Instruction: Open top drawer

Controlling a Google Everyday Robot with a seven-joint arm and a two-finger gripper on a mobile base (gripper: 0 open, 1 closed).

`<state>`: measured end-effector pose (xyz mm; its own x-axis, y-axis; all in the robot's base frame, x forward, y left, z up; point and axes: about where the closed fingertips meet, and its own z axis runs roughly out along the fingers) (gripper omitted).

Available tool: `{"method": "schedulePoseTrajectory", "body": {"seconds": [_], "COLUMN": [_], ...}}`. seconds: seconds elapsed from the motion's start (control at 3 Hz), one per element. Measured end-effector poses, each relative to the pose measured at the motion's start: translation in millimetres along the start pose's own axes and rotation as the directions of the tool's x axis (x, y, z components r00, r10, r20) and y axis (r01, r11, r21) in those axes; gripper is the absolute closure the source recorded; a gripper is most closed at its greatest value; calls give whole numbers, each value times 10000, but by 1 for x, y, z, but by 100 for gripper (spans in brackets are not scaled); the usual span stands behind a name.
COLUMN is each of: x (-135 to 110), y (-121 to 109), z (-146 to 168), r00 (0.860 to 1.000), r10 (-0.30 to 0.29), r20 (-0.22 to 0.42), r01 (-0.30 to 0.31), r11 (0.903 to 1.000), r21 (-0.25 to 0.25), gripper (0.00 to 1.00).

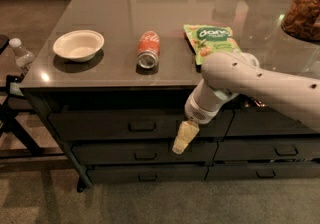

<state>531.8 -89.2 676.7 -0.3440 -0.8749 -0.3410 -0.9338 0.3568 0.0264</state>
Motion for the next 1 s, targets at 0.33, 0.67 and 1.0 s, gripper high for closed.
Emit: {"method": "schedulePoseTrajectory", "body": {"seconds": [0.33, 0.67, 1.0], "x": [-3, -2, -3], "y": [-10, -7, -7], "z": [15, 15, 33], "r00": [9998, 9998, 9978], "r10": [-118, -117, -391], "r20": [-145, -145, -538], "r01": [118, 118, 382], "r11": [9999, 9999, 9991], "r21": [48, 49, -179], "gripper": [0, 0, 0]}}
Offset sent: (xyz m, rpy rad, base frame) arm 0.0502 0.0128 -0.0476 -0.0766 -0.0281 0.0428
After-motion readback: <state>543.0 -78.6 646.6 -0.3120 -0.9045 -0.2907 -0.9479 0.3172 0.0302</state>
